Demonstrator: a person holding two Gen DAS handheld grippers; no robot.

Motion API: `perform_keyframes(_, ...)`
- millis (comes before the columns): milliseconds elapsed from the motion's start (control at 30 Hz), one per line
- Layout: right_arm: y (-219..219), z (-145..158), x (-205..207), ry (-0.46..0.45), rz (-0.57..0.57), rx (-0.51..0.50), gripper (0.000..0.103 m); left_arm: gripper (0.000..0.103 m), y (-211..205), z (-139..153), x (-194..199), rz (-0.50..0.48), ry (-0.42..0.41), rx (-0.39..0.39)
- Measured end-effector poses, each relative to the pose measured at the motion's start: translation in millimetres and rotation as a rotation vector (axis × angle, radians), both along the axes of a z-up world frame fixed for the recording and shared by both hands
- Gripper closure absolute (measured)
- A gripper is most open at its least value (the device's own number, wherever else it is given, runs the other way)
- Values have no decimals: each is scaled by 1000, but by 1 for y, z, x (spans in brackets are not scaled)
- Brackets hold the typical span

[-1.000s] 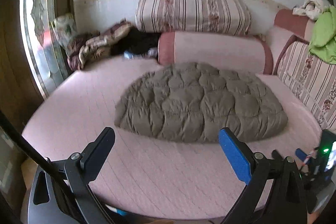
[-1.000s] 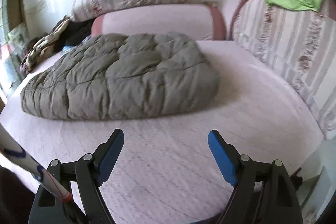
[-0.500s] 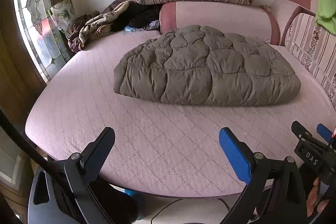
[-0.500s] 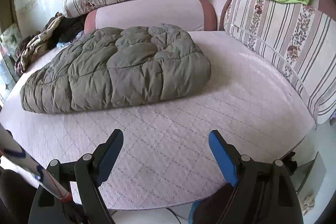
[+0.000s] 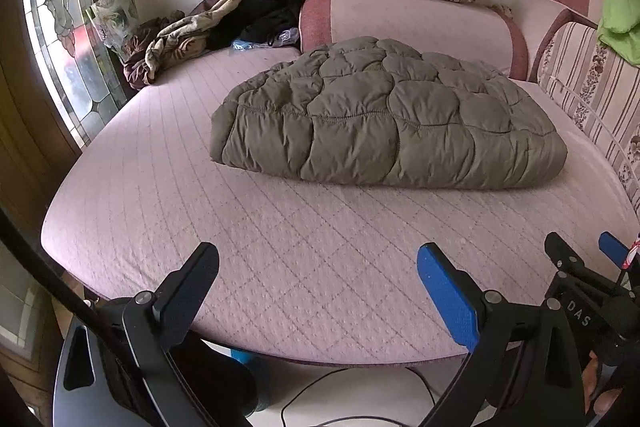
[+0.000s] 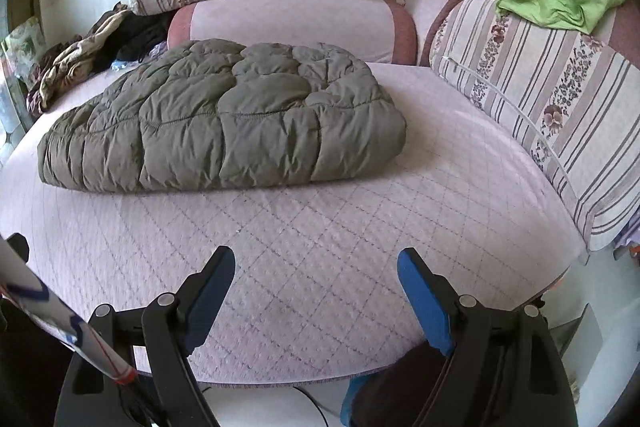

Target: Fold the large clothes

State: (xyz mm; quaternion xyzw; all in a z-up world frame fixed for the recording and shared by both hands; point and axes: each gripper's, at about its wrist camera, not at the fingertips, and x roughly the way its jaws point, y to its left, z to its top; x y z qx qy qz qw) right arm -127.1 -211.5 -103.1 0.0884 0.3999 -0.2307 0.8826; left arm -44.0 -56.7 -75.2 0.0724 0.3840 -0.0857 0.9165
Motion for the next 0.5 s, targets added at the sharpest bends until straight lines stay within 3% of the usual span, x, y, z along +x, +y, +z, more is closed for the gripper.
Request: perform_keyframes(500, 17, -2, -5, 30, 20, -29, 16, 4, 6, -5, -6, -5, 35, -28)
